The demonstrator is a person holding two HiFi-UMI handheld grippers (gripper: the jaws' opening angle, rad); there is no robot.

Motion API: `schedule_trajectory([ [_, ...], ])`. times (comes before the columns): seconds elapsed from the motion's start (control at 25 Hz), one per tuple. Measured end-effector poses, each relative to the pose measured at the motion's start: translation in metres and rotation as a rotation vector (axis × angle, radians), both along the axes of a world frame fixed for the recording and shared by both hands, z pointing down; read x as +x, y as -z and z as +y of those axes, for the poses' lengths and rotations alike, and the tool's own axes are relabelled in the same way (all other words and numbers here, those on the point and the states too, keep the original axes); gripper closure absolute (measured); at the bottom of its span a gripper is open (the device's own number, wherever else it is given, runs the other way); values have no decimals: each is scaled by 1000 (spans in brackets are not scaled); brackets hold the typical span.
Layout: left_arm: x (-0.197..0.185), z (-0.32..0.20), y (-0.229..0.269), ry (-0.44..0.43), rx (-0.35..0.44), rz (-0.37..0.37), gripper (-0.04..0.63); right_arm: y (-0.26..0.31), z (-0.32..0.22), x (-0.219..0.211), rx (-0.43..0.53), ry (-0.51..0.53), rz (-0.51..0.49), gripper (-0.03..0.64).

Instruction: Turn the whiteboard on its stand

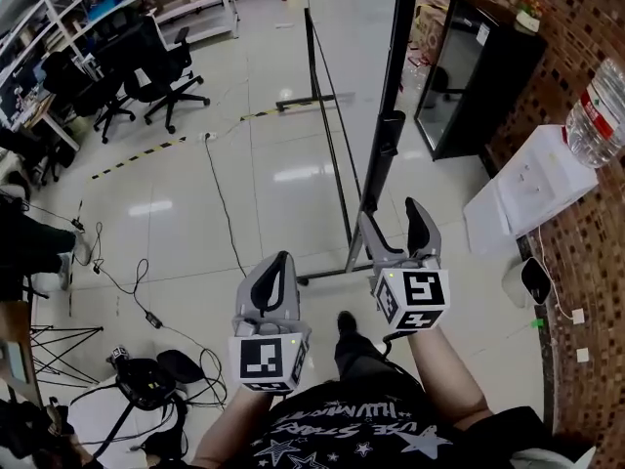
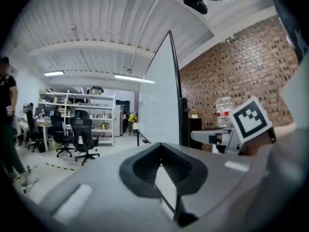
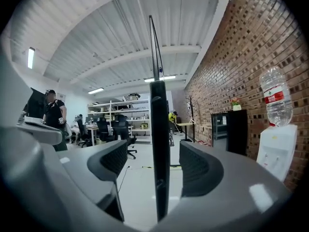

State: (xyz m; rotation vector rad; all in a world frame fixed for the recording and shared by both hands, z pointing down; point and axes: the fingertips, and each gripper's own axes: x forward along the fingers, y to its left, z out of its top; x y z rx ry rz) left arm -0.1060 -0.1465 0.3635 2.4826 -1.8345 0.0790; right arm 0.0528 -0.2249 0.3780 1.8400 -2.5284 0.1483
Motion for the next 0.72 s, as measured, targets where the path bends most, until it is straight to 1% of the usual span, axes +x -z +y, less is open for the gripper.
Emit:
schedule_trajectory([
  [0.16, 9, -33, 6, 20, -6, 5, 591, 0, -30, -3, -6, 28, 21, 272],
  [0.32, 10, -55, 10, 44, 24, -28, 591, 4, -59, -11, -1, 42, 16, 261],
  [0.52, 11, -79, 10, 67, -1, -32, 591, 8, -82, -25, 22, 74, 32, 255],
  [0.72, 11, -101, 11, 83, 35, -45, 591, 8, -100, -31, 14, 84, 34, 252],
])
